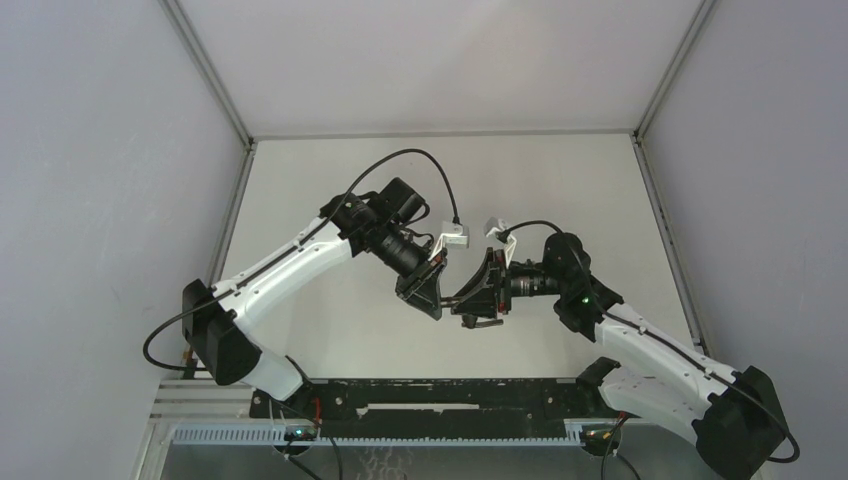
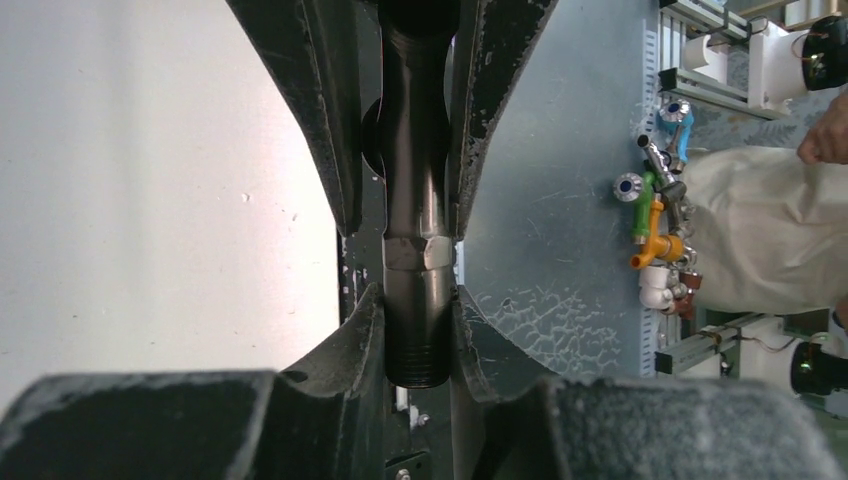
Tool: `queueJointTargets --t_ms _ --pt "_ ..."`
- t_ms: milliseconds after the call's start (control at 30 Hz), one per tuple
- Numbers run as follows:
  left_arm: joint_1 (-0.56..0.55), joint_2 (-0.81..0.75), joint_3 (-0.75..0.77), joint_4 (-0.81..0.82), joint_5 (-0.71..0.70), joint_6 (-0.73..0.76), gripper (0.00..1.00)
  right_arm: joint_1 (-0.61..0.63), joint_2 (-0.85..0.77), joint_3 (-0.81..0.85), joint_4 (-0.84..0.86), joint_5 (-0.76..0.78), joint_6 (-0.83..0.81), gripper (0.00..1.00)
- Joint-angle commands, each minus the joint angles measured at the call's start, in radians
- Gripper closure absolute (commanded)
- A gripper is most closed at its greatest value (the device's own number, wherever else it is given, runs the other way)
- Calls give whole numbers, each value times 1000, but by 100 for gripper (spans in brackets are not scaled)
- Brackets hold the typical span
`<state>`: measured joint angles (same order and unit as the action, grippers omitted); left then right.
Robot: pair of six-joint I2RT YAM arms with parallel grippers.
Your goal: Install the water faucets
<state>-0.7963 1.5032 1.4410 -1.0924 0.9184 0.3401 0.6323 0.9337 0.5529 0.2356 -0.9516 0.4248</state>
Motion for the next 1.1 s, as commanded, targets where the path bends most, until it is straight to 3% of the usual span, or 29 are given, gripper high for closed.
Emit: queueJointTargets --t_ms 0,67,167,333,433,567,633,667,700,833,1000,1067 --pt "1 -23 69 3 61 19 100 13 1 8 67 -16 -8 64" --pt "1 -21 68 2 62 22 100 14 -3 8 70 -19 -8 71" --pt "1 -16 69 3 63 21 100 14 -3 8 88 -37 -7 100" --pt "2 -9 87 1 34 10 99 16 -8 8 77 -34 13 100" --pt "2 -18 88 14 14 -6 84 15 -32 -15 106 -11 31 100" --pt "4 -30 84 33 14 -15 78 15 -72 -47 134 15 44 100" --pt "9 -36 80 46 -12 -31 61 12 -88 -51 120 45 38 100" --pt "14 -40 79 51 -20 -40 18 9 -97 -53 105 67 33 100" --pt "26 -56 76 53 -29 -47 7 3 -107 -56 89 93 28 100" --pt "118 -174 -5 191 -132 -183 0 -34 -180 -86 14 275 25 100" --pt "251 -324 -221 571 -469 -528 0 -42 -310 -150 -85 670 43 100" --pt "268 -328 -265 622 -615 -652 0 -39 -357 -158 -143 809 48 100"
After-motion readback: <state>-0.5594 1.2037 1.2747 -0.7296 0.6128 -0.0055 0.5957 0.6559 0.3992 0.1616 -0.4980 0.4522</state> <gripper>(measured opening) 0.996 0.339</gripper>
